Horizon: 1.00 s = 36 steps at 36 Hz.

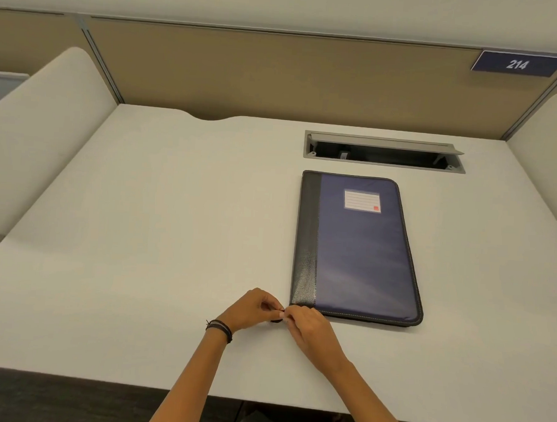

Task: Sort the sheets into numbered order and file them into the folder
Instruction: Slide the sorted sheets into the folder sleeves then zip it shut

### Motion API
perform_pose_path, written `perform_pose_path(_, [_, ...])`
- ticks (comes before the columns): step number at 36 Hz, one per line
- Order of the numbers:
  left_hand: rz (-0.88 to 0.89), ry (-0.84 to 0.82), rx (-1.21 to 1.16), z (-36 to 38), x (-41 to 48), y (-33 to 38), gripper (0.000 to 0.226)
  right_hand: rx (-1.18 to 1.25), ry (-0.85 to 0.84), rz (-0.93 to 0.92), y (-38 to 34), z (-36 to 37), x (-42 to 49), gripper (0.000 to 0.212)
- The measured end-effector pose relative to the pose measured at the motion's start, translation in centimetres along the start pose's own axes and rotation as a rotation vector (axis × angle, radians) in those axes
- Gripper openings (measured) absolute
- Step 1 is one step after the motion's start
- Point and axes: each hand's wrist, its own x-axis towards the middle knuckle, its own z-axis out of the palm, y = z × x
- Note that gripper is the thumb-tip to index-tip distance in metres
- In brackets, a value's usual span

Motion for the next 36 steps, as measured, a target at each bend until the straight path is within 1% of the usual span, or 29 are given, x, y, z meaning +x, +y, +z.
perform_pose_path(2, [0.012, 0.01, 0.055, 0.0, 0.1, -0.1, 0.006, 0.069, -0.023, 0.06, -0.2, 0.0, 0.0, 0.029])
perform_pose_path(4, [0.016, 0.025, 0.096, -0.2, 0.3, -0.4, 0.003, 0.118, -0.08, 0.094, -0.3, -0.1, 0.0, 0.033])
perform_pose_path(7, [0.011, 0.033, 0.126, -0.3, 0.4, -0.8, 0.011, 0.165, -0.159, 0.139, -0.1, -0.3, 0.0, 0.027])
perform_pose_path(9, [0.013, 0.044, 0.135, -0.3, 0.4, -0.9, 0.017, 0.18, -0.181, 0.147, 0.0, -0.2, 0.0, 0.029])
perform_pose_path(10, [0.013, 0.05, 0.133, -0.2, 0.4, -0.9, 0.017, 0.182, -0.198, 0.143, 0.1, -0.2, 0.0, 0.031])
perform_pose_path(13, [0.01, 0.068, 0.125, -0.2, 0.5, -1.1, 0.015, 0.173, -0.239, 0.142, 0.2, -0.2, 0.1, 0.02])
perform_pose_path(15, [0.013, 0.076, 0.134, -0.2, 0.5, -1.3, 0.015, 0.167, -0.254, 0.171, -0.1, -0.4, 0.3, 0.019])
perform_pose_path(16, [0.013, 0.083, 0.145, -0.2, 0.5, -1.4, 0.015, 0.157, -0.252, 0.181, -0.3, -0.4, 0.4, 0.024])
perform_pose_path(18, [0.006, 0.099, 0.175, -0.1, 0.6, -1.7, 0.016, 0.132, -0.243, 0.194, -0.8, -0.4, 0.7, 0.041])
perform_pose_path(19, [0.004, 0.108, 0.19, -0.1, 0.6, -1.8, 0.017, 0.126, -0.236, 0.206, -1.0, -0.2, 0.9, 0.041])
perform_pose_path(20, [0.009, 0.117, 0.208, -0.1, 0.6, -1.9, 0.018, 0.117, -0.216, 0.218, -1.2, -0.1, 1.0, 0.033])
perform_pose_path(21, [0.016, 0.124, 0.23, -0.1, 0.7, -1.9, 0.021, 0.091, -0.208, 0.232, -1.3, 0.0, 1.1, 0.018])
perform_pose_path(22, [0.026, 0.129, 0.25, -0.1, 0.7, -1.9, 0.022, 0.062, -0.174, 0.247, -1.3, 0.1, 1.2, 0.011])
perform_pose_path(24, [0.04, 0.128, 0.276, -0.2, 0.7, -1.8, 0.024, 0.02, -0.16, 0.257, -1.2, 0.4, 1.1, 0.031])
perform_pose_path(26, [0.05, 0.115, 0.295, -0.4, 0.7, -1.9, 0.024, -0.023, -0.174, 0.262, -1.1, 0.5, 1.0, 0.04])
perform_pose_path(30, [0.062, 0.102, 0.307, -0.5, 0.9, -1.9, 0.026, -0.066, -0.171, 0.288, -1.0, 0.5, 0.7, 0.046])
perform_pose_path(33, [0.07, 0.103, 0.311, -0.6, 1.0, -2.0, 0.026, -0.107, -0.168, 0.3, -0.9, 0.4, 0.6, 0.042])
perform_pose_path(36, [0.075, 0.095, 0.315, -0.6, 1.1, -1.8, 0.025, -0.083, -0.157, 0.325, -1.0, 0.6, 0.3, 0.044])
